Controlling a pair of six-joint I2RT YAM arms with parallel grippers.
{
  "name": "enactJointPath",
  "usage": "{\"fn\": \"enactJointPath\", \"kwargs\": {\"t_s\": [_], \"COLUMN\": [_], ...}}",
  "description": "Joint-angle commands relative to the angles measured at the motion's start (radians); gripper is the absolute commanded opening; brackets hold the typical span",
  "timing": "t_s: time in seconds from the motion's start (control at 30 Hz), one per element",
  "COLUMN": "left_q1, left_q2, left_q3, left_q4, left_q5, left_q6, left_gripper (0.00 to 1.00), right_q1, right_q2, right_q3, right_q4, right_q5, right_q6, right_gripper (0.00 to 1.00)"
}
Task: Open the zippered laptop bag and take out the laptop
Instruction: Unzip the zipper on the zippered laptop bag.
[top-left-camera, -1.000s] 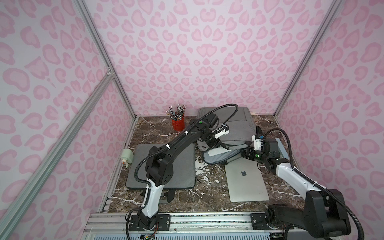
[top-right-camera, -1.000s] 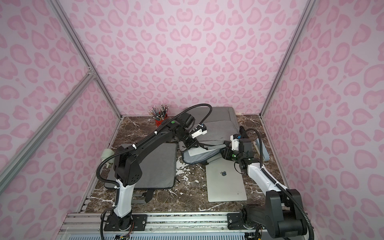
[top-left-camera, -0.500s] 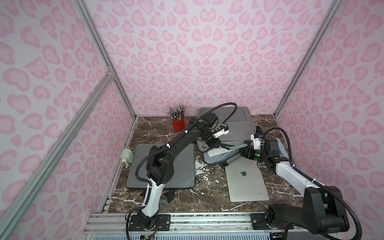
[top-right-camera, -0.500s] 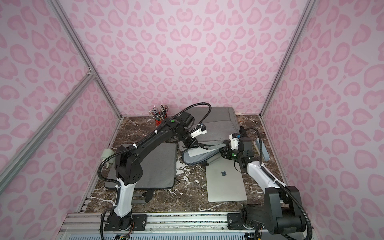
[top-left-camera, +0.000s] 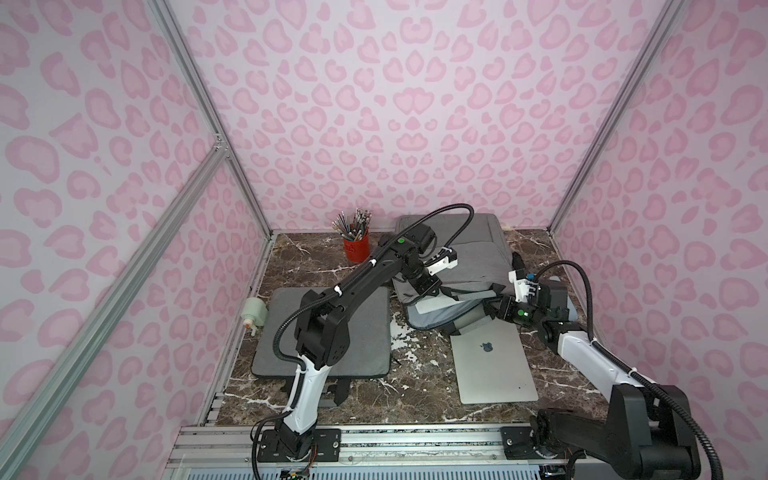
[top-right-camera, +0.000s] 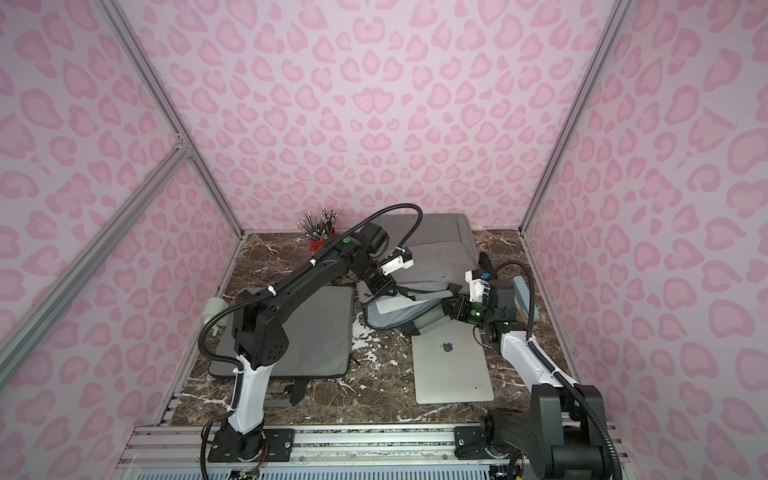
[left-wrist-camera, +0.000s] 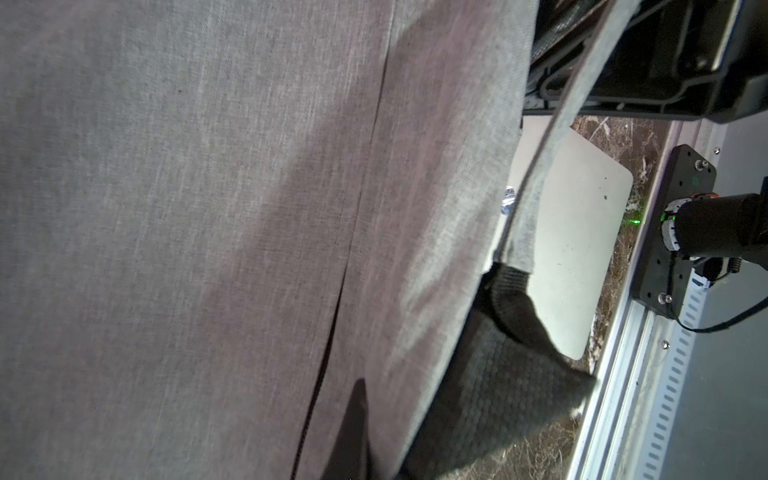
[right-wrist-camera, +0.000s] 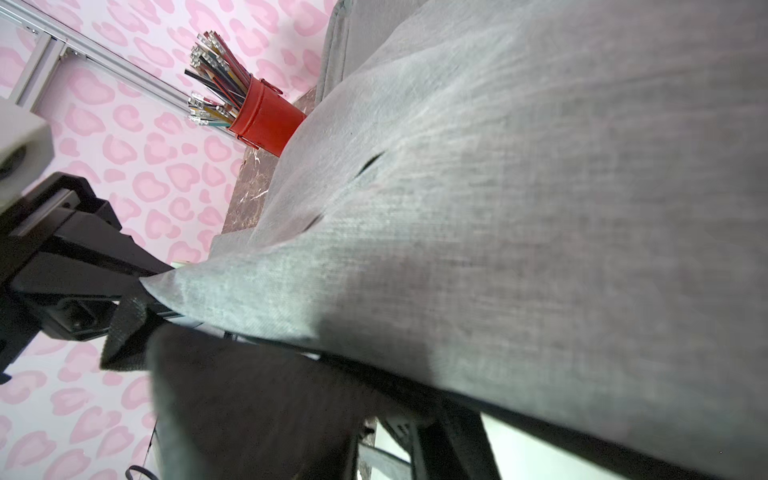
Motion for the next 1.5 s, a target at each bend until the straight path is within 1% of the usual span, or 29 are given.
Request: {"fn": "enactJointPath", "kwargs": {"t_s": [0.0,0.17,0.27,0.33,0.47,0.6,0.73,0.97,1.13,1.27,1.47], "left_q1": [0.001,0.001,0.0,-0.001,0.0,0.003,0.016,0.034,0.034,0.036,0.045], "left_q2": [0.0,0.007,0.01,0.011,0.011,0.014,0.017,0.006,0.0,-0.006,-0.022], "left_q3": [0.018,0.031,0.038,0.038,0.036,0.036,0.036,0.038,0.038,0.038,0.038], "left_q4": [-0.011,-0.014,-0.018,-0.021,-0.03,-0.034,-0.034,-0.033,-0.039,-0.054,-0.057], "left_q5": [0.052,0.077,0.101,0.108,0.098,0.072,0.055,0.034,0.043,0.011,-0.018], "left_q6": [-0.012,-0.023,-0.033,-0.036,-0.031,-0.026,-0.033,-0.032,-0.028,-0.012,0.003], "left_gripper": [0.02,0.02,0.02,0.02,0.02,0.02,0.02,0.02,0.02,0.02,0.02], "right_q1": [0.001,0.004,0.007,0.007,0.008,0.007,-0.001,-0.045,-0.055,-0.059,-0.092], "right_q2": [0.005,0.033,0.051,0.065,0.07,0.048,0.02,-0.036,-0.036,-0.041,-0.059], "right_q3": [-0.01,-0.011,-0.01,-0.006,0.008,0.012,-0.005,-0.035,-0.023,-0.009,-0.009], "right_q4": [0.037,0.053,0.07,0.083,0.075,0.039,0.006,-0.035,-0.053,-0.088,-0.123], "right_q5": [-0.041,-0.017,-0.001,-0.004,0.005,0.03,0.039,0.068,0.111,0.179,0.223], "right_q6": [0.006,0.005,0.003,0.008,0.005,-0.012,-0.026,-0.034,-0.047,-0.066,-0.091], "right_gripper": [0.21,0.21,0.24,0.24,0.21,0.1,0.1,0.06,0.0,0.0,0.0]}}
